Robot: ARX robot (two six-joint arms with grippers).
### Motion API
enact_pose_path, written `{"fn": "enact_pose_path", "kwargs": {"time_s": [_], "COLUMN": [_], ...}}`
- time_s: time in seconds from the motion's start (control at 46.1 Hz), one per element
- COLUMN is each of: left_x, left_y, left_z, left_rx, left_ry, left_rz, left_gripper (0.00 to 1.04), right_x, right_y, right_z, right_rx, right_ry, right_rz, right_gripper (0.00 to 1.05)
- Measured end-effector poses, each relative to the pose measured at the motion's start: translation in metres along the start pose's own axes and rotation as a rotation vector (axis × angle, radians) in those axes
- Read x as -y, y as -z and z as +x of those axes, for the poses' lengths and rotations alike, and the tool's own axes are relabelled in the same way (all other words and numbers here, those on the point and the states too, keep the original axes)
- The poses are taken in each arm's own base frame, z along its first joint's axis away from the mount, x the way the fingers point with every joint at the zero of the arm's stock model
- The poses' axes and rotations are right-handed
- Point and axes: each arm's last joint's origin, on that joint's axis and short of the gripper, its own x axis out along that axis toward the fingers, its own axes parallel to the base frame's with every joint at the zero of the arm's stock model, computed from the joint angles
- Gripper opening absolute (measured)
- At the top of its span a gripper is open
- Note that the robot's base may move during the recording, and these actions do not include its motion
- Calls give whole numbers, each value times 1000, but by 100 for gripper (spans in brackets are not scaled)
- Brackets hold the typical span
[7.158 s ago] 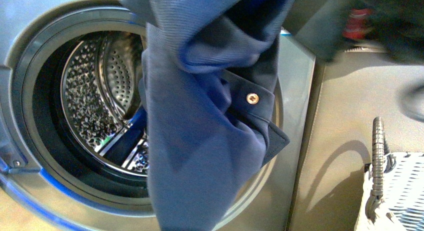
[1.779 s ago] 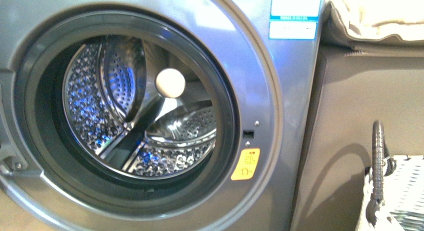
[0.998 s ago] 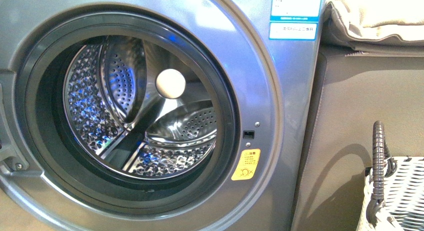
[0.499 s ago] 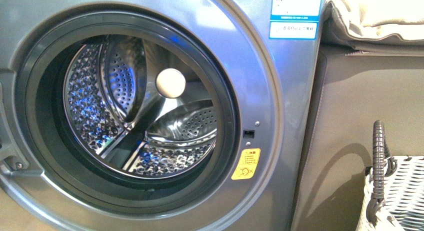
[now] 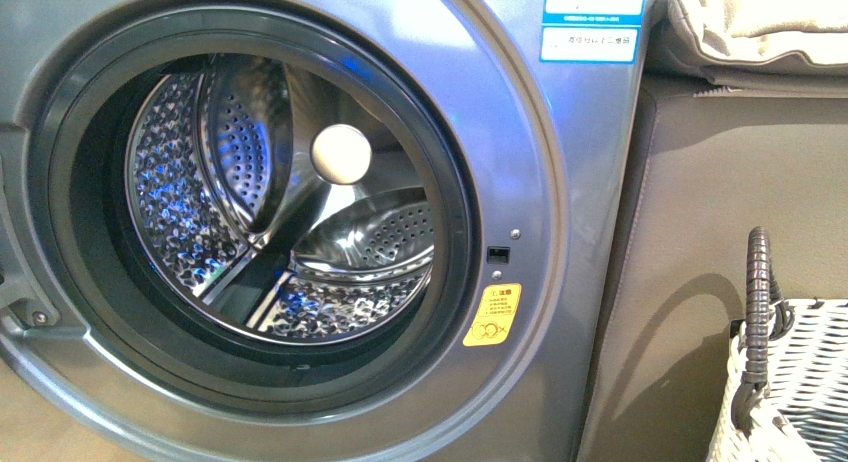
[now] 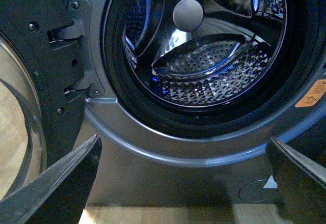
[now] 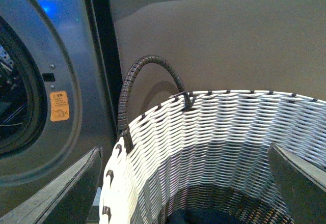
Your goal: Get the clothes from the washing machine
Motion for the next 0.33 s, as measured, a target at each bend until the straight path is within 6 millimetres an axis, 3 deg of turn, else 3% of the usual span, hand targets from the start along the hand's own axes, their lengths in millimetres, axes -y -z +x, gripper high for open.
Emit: {"fn": "enact_pose_path", "kwargs": {"time_s": [0.325], "left_x": [0], "left_y": [0], "left_z": [0], "left_rx": [0], "left_ry": [0], "left_rz": [0], "left_gripper": [98], "right_x": [0], "right_y": [0], "right_z": [0], "right_rx": [0], "right_ry": [0], "right_rz": [0], "right_gripper": [97]}}
